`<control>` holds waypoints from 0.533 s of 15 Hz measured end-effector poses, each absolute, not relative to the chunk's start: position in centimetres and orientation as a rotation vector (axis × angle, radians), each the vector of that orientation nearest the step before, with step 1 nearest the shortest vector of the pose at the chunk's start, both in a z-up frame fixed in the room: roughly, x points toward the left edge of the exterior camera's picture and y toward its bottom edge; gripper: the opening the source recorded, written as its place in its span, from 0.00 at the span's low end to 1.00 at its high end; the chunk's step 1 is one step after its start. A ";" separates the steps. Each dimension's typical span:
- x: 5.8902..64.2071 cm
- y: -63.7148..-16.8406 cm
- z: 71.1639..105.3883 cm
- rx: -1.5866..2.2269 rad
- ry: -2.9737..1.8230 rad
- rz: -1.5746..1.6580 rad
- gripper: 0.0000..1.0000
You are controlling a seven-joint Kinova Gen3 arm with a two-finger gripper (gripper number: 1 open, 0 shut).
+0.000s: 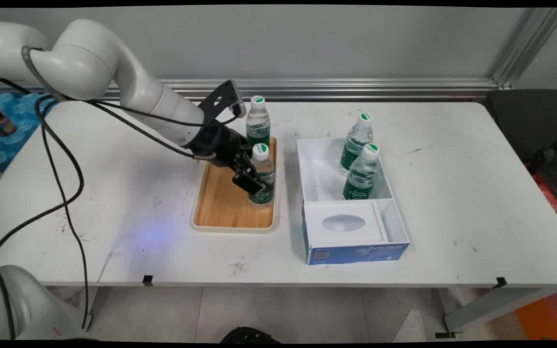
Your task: Pick up the green bottle from the white box
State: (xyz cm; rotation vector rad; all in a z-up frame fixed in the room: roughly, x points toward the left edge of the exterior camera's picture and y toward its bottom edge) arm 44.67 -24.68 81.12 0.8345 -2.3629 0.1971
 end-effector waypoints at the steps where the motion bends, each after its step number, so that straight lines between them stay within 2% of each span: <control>1: 44.8 -24.6 81.3 0.832 -2.363 0.199 1.00; 4: 45.1 -24.1 82.3 0.824 -2.363 0.204 1.00; 8: 45.9 -22.5 85.8 0.826 -2.361 0.208 1.00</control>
